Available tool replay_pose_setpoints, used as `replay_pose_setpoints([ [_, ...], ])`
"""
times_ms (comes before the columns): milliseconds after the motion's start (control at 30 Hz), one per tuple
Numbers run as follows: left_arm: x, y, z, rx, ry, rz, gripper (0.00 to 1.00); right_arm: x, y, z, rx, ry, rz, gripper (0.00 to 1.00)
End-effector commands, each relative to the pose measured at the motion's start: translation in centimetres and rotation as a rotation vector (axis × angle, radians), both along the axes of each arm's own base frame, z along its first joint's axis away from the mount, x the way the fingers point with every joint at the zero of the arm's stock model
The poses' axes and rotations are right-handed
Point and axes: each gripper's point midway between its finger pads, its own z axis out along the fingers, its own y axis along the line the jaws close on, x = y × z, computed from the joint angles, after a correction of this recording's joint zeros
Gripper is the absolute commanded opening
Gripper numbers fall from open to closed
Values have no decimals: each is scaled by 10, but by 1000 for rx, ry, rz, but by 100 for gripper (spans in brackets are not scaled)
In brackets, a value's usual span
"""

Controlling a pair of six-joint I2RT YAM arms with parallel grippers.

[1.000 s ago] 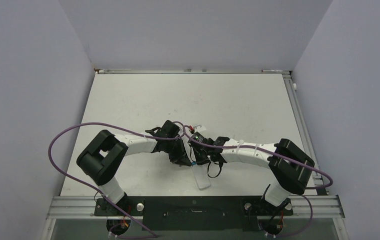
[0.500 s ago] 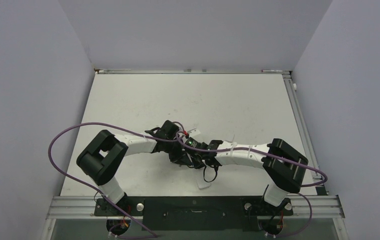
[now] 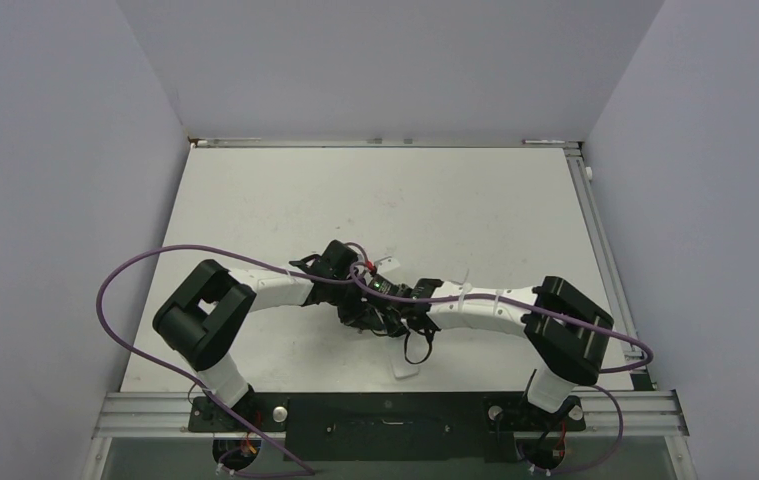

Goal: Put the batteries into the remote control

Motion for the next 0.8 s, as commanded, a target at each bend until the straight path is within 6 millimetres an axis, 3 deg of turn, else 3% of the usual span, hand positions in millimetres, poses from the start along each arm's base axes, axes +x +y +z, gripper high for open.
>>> replay_pose_setpoints([
  [0,12,-10,18,-58,-71,-2,3,9,9,31,21,-62,-8,9],
  [167,11,-9,19,-54,-71,2,3,16,14,65,78,-116,-21,10],
  [267,9,-9,20,-54,-68,3,4,15,10,75,103,-124,-32,20],
  [367,8,-9,23,-57,-72,4,6,9,-2,73,99,-116,-45,22],
  [600,6,-8,30,-49,-85,3,26,-7,-31,52,72,-83,-76,23],
  [767,-2,-5,28,-34,-79,5,30,-18,-47,42,71,-62,-94,23],
])
